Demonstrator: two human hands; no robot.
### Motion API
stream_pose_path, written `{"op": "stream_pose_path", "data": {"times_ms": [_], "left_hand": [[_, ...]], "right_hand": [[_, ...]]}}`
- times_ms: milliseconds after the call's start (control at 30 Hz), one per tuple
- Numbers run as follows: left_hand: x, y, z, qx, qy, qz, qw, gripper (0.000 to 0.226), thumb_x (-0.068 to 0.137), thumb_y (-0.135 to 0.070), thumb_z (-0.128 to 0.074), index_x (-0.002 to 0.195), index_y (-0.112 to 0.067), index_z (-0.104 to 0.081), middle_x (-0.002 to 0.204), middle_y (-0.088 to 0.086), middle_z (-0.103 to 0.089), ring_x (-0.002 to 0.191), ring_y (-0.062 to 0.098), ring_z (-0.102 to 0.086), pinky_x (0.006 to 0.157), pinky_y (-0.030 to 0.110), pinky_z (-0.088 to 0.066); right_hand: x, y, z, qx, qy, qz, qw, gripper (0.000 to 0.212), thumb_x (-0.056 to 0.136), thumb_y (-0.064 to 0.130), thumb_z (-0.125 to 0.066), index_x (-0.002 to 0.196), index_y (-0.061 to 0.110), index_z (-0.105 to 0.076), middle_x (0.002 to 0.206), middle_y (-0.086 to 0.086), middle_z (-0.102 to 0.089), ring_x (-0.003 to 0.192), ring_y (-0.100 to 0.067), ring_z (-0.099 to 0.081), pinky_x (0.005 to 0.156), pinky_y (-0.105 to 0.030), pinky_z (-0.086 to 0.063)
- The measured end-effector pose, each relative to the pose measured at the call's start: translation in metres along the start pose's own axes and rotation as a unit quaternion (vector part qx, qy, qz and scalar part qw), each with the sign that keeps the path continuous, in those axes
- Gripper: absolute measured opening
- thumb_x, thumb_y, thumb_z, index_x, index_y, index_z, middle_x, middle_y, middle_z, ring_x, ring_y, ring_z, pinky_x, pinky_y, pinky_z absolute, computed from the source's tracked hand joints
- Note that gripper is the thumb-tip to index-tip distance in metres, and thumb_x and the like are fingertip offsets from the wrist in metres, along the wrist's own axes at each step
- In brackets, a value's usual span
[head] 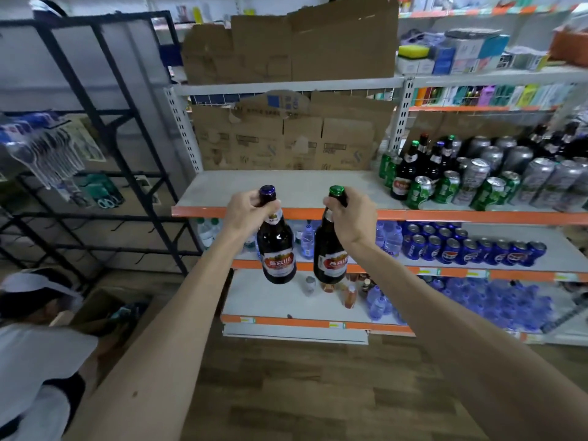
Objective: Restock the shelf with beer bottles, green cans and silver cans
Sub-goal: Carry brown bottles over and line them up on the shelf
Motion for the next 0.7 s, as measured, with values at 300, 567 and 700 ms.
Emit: {"op": "stream_pose_path", "data": {"times_ms": [300,567,700], "left_hand": [[0.037,0.05,0.109,-0.023,0.015,-0.025,0.999,0.02,0.088,-0.02,-0.074,0.106,-0.014,-0.072,0.093,-0.005,-0.071,0.08,-0.002,-0.063,0.074,0.013,-0.049],[0.098,0.095,0.189,-0.02,0.063,-0.041,0.997,0.029,0.087,-0.021,-0.074,0.114,-0.011,-0.072,0.105,-0.001,-0.073,0.098,0.01,-0.068,0.084,0.02,-0.049],[0.134,0.104,0.194,-0.025,0.06,-0.052,0.997,0.025,0.087,-0.021,-0.074,0.11,-0.011,-0.073,0.102,0.003,-0.074,0.096,0.013,-0.068,0.088,0.028,-0.052]], "right_hand": [[-0.007,0.057,-0.098,-0.02,-0.043,0.009,0.999,0.013,0.096,0.023,-0.059,0.093,0.012,-0.065,0.072,0.009,-0.059,0.071,-0.015,-0.054,0.054,-0.018,-0.034],[-0.004,0.102,-0.194,-0.009,-0.08,-0.019,0.997,0.011,0.095,0.025,-0.06,0.096,0.016,-0.066,0.083,0.006,-0.063,0.081,-0.018,-0.058,0.064,-0.025,-0.035],[0.017,0.112,-0.229,-0.009,-0.077,-0.015,0.997,0.01,0.094,0.027,-0.06,0.089,0.018,-0.063,0.075,0.008,-0.061,0.074,-0.017,-0.057,0.057,-0.026,-0.035]]}}
Point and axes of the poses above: each hand's wrist, its own x-axis towards the middle knuckle, its own z-axis out of the back of the hand, y = z × x, the point moved 7 cm from there along x, towards the middle knuckle
